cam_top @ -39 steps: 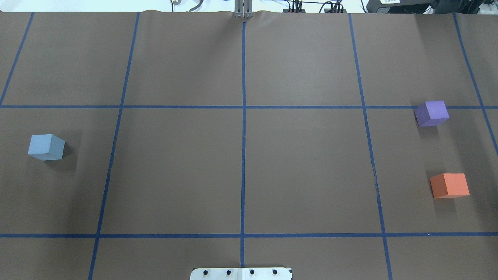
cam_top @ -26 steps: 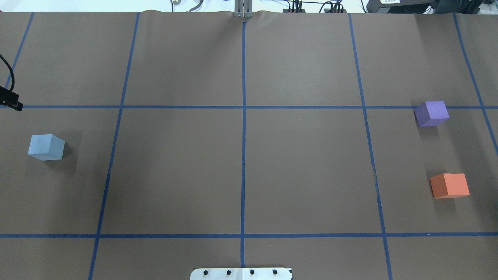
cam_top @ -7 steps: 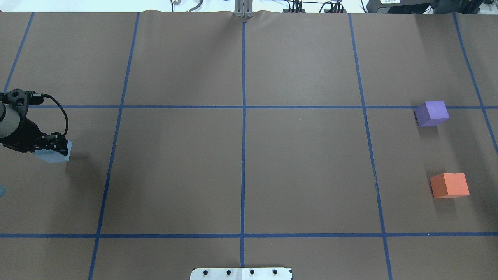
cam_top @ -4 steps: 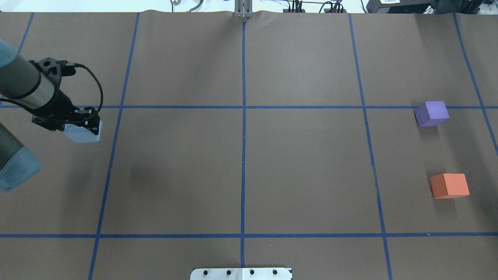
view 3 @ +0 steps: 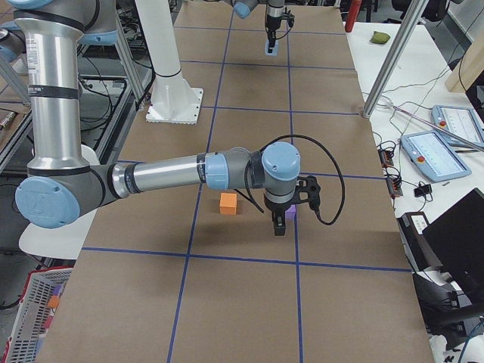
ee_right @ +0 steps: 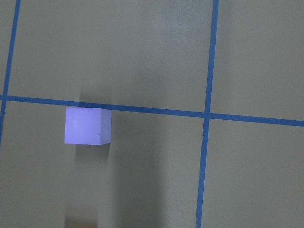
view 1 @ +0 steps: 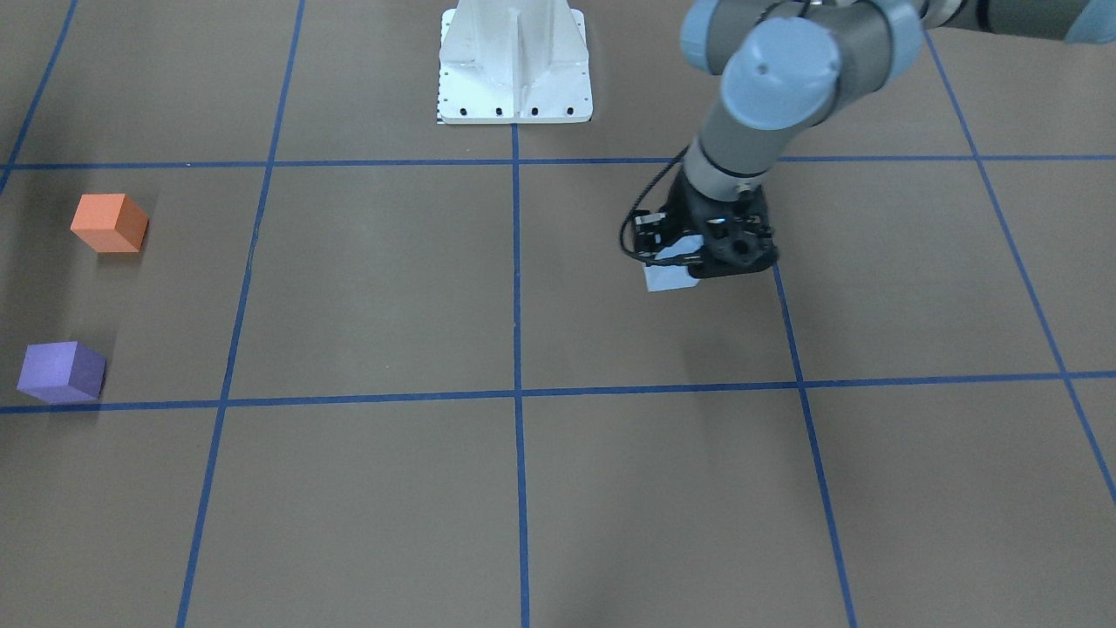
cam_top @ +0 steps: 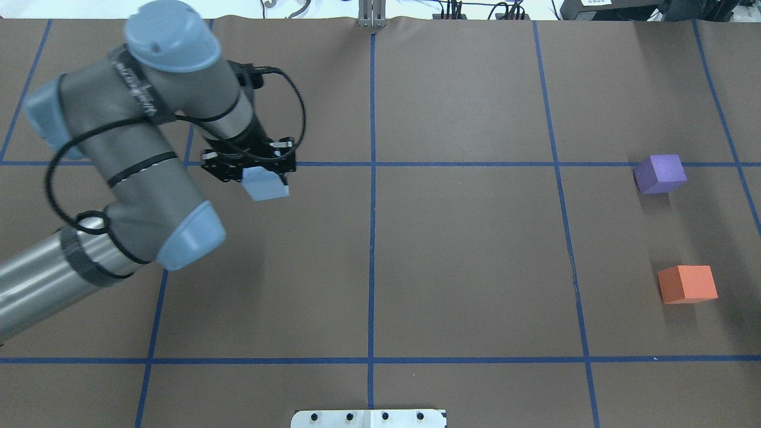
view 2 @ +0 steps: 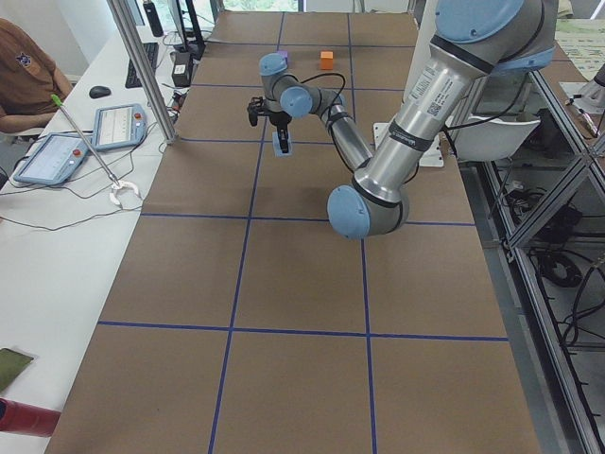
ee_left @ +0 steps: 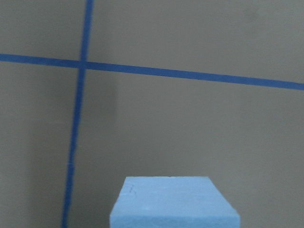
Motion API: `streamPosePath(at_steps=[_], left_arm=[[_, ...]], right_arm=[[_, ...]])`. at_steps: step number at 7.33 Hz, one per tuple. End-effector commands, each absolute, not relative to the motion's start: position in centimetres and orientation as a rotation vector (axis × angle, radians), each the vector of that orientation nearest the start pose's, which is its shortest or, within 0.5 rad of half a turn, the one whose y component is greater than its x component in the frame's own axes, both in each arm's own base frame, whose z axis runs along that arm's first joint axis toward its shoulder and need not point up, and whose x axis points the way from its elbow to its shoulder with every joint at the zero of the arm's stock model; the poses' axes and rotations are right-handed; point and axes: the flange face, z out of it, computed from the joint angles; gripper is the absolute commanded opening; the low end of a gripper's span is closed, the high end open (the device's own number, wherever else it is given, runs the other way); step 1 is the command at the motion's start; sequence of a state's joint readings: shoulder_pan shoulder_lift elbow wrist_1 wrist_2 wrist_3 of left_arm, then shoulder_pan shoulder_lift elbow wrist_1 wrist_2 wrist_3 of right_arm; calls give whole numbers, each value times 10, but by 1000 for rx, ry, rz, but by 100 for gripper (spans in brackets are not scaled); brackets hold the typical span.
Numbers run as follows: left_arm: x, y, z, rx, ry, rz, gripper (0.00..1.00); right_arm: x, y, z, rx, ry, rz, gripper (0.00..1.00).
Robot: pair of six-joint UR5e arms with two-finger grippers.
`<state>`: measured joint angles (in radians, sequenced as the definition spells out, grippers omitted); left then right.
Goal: Place blue block between orange and purple blocks
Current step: 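Carry the light blue cube with the left gripper to the table center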
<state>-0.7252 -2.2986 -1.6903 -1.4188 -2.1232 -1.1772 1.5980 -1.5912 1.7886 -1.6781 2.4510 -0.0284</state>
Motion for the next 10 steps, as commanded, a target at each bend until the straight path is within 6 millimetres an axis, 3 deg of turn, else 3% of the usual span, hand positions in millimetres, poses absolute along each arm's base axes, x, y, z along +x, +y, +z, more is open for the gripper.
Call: streamPosePath(at_steps=[1,2,3,4,6,7,8,10], left_arm=[[535,-528,121,-91,861,-114,0],[555,-535,132,-61,865,-110,0],[593,-530,155,-21,860,-88,0],[619,-526,175,3,866,-71,0],[635,-513,180,-4,872,-46,0],[636,-510,177,-6,876,-45,69],[636,-508,175,-7,879,-47,100],[616,-506,147,16,927,-44,100]], right_arm=[[68,-478,568,100,-894,-38,100],[65,-483,561,108,-898,-46,100],[63,-501,530,134,-918,-20,99],[51,-513,491,140,-931,24,99],[20,-524,440,130,-954,73,99],[6,-529,421,127,-964,75,99],[-10,-537,400,115,-977,96,99],[-56,-544,354,100,-1005,79,99]])
